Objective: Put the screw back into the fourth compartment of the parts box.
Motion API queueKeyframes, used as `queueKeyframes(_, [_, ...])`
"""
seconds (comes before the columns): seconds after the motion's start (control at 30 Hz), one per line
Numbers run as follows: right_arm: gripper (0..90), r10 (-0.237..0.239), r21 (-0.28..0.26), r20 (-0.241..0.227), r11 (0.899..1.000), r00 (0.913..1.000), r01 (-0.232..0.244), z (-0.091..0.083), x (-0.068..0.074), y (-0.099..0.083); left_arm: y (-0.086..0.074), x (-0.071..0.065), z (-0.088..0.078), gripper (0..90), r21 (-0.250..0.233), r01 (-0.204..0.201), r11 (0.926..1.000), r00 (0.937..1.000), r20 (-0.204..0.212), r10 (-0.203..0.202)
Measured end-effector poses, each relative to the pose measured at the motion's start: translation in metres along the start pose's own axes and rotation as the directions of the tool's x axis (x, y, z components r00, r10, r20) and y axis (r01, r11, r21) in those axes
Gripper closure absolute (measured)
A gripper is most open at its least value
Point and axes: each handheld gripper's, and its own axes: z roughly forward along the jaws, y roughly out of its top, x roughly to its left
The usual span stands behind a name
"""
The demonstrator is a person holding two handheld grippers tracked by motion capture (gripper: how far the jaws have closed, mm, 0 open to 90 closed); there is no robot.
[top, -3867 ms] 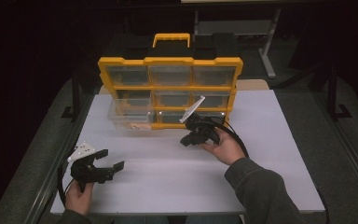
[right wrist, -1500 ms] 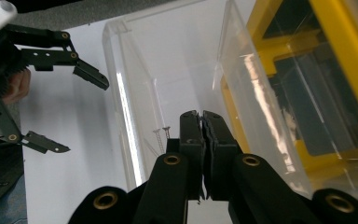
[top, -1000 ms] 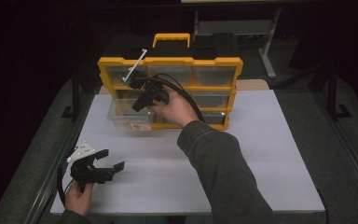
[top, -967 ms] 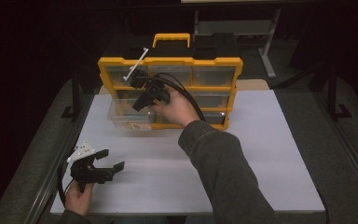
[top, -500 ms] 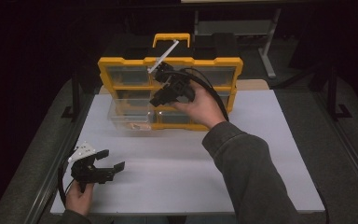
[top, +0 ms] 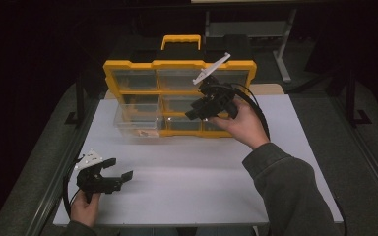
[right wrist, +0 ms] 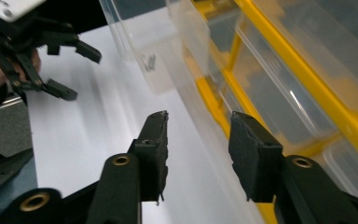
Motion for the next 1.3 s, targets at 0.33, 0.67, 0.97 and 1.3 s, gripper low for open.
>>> queueKeyframes(0.33, [45.9,0.061,-0.014,0.03,0.998,0.9977,-0.06,-0.007,-0.011,-0.043,0.0,0.0,0.0,13.8,0.004,-0.008,1.0,1.0,-0.001,0.008])
queueKeyframes(0.67, [38.6,0.14,-0.038,0.058,0.99,0.9885,-0.138,-0.008,-0.017,-0.085,0.0,0.0,0.0,13.8,0.001,-0.008,1.0,1.0,-0.003,0.008])
queueKeyframes(0.97, [36.1,0.184,-0.054,0.082,0.982,0.9795,-0.18,-0.006,-0.023,-0.12,0.0,-0.001,0.0,13.8,-0.003,0.002,1.0,1.0,-0.001,-0.002])
queueKeyframes(1.3, [30.4,0.232,-0.058,0.109,0.972,0.9665,-0.227,-0.003,-0.026,-0.156,0.0,-0.002,0.001,13.8,0.001,0.001,1.0,1.0,0.006,-0.001])
